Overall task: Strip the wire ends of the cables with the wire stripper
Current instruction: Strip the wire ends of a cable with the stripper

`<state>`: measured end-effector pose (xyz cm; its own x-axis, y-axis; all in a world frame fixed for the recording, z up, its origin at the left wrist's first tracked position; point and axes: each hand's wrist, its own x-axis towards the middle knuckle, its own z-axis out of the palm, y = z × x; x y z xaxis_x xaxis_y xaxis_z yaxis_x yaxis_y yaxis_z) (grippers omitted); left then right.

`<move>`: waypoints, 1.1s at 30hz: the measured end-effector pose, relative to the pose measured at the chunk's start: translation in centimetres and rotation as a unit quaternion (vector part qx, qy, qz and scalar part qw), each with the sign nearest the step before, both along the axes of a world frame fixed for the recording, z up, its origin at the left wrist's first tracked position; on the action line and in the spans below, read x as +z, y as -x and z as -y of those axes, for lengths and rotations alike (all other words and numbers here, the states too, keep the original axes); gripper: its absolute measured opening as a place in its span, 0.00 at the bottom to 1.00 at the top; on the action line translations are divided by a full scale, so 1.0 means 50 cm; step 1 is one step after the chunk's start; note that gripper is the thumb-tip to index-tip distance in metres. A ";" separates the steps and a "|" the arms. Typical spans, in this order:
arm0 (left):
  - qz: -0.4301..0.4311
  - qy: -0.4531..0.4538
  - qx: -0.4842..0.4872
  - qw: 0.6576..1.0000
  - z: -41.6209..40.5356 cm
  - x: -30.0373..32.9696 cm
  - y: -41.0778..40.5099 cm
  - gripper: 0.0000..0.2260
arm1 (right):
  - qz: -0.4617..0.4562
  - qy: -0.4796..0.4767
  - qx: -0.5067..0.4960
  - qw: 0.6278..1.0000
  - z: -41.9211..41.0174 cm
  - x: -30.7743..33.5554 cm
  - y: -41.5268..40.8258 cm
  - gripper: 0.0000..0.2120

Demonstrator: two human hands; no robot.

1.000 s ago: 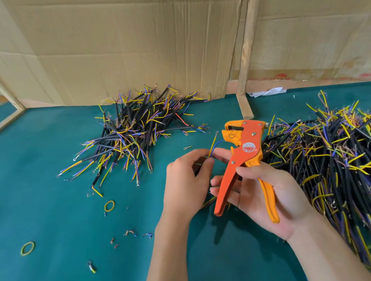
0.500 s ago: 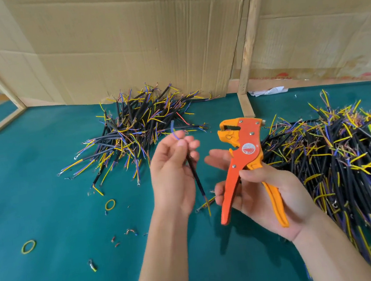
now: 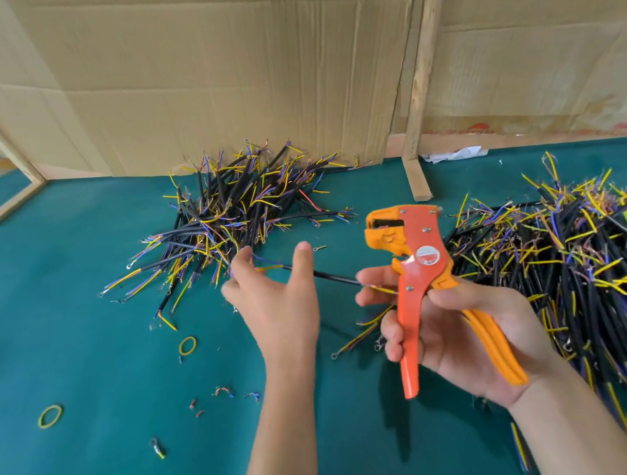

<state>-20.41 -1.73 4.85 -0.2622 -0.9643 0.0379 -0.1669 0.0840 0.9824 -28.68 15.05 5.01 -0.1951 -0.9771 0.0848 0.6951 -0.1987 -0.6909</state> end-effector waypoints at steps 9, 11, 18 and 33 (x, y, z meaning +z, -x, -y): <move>0.116 0.299 0.021 0.947 -0.005 -0.003 -0.010 0.33 | 0.034 0.020 -0.020 0.999 -0.016 -0.002 0.027 0.30; 0.049 0.329 -0.128 0.934 -0.006 -0.003 -0.008 0.18 | 0.027 0.014 -0.030 0.999 -0.015 -0.003 0.027 0.31; 0.050 0.264 -0.289 0.919 -0.036 -0.001 0.000 0.07 | 0.033 0.016 -0.088 0.995 -0.018 -0.001 0.032 0.36; -0.003 0.195 -0.275 0.941 -0.033 -0.009 0.007 0.06 | 0.021 -0.003 -0.162 0.987 -0.016 0.006 0.029 0.30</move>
